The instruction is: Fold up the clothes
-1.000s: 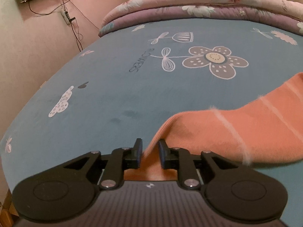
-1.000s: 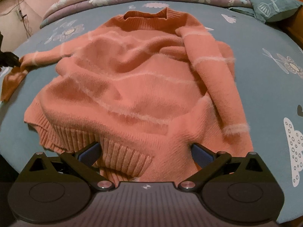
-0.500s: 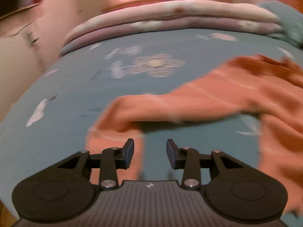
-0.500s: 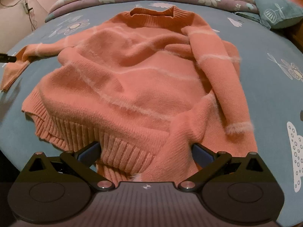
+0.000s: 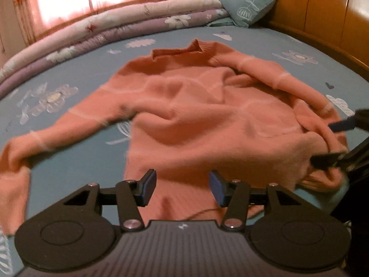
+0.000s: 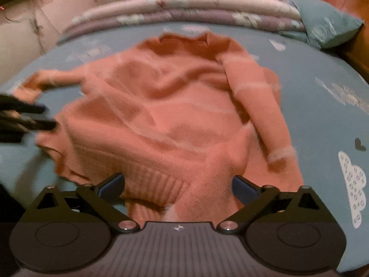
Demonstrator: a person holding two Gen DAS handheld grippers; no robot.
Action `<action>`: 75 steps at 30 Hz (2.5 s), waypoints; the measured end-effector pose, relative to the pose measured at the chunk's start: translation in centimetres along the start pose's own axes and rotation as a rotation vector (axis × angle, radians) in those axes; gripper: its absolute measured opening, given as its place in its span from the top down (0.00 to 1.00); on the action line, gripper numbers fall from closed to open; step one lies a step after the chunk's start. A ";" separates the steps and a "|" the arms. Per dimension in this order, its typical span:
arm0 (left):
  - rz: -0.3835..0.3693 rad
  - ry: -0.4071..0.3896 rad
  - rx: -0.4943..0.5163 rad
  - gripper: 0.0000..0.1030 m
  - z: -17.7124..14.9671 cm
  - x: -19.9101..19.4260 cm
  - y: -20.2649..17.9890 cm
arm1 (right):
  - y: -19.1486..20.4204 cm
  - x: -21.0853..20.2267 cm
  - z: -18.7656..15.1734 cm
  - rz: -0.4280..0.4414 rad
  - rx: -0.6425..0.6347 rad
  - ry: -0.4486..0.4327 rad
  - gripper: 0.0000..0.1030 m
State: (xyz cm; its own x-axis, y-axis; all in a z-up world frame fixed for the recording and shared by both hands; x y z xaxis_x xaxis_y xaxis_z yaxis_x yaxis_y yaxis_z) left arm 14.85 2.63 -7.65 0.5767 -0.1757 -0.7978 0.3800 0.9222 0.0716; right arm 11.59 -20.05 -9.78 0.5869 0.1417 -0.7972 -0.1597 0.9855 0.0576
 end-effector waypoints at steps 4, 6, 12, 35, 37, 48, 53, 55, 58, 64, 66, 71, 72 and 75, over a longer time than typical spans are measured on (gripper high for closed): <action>-0.014 0.003 -0.013 0.50 -0.5 -0.3 -0.8 | -3.0 -2.6 -0.1 -0.035 0.047 -0.054 0.04; -0.009 0.002 -0.014 0.50 -0.9 -0.6 -1.2 | -4.4 -4.0 -0.2 -0.053 0.071 -0.080 0.09; -0.003 0.010 -0.003 0.49 -1.7 -1.1 -1.7 | -8.3 -4.8 -1.0 -0.073 0.164 -0.066 0.36; -0.025 0.021 -0.028 0.39 -1.6 -0.9 -2.8 | -7.0 -0.7 -0.4 -0.013 0.168 0.008 0.94; -0.030 0.015 -0.024 0.39 -1.4 -1.2 -3.1 | -7.2 -1.0 -0.2 -0.022 0.165 -0.006 0.94; -0.015 0.005 0.006 0.35 -0.9 -2.0 -3.9 | -10.6 -3.5 4.3 -0.275 0.023 -0.103 0.94; -0.004 0.007 0.003 0.35 -0.8 -2.1 -3.9 | -13.7 -2.9 7.7 -0.404 -0.051 -0.108 0.94; -0.002 0.010 -0.001 0.35 -0.7 -2.1 -3.8 | -15.4 -2.3 8.9 -0.425 -0.035 -0.092 0.94; 0.005 0.017 -0.004 0.35 -0.6 -2.0 -3.6 | -17.8 -0.9 10.3 -0.466 -0.016 -0.065 0.94; 0.005 0.034 -0.020 0.35 -0.3 -1.4 -3.0 | -21.2 2.2 12.0 -0.621 -0.043 -0.013 0.94; 0.007 0.036 -0.024 0.35 -0.2 -1.3 -3.0 | -22.3 3.3 12.7 -0.652 -0.039 0.002 0.94; 0.009 0.043 -0.027 0.35 -0.1 -0.9 -2.8 | -23.9 5.3 15.2 -0.712 -0.020 0.011 0.94; 0.011 0.046 -0.029 0.35 -0.1 -0.8 -2.7 | -24.0 5.8 15.5 -0.724 -0.022 0.013 0.94; 0.013 0.053 -0.034 0.35 0.0 -0.5 -2.6 | -24.4 7.2 16.1 -0.758 -0.029 0.027 0.94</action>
State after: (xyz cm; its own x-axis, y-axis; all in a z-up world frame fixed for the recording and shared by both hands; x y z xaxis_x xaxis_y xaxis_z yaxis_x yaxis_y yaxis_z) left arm 13.58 0.33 -7.47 0.5421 -0.1457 -0.8276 0.3469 0.9358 0.0625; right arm 32.44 -41.56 -7.26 0.5248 -0.5765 -0.6263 0.2594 0.8091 -0.5274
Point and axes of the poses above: each gripper's, at about its wrist camera, not at the fingertips, and x roughly the way its jaws point, y to its left, z to its top, the point moved 2 cm from there along x, roughly the way its jaws point, and after that the axes turned 7 degrees about y, right-handed, at the moved point
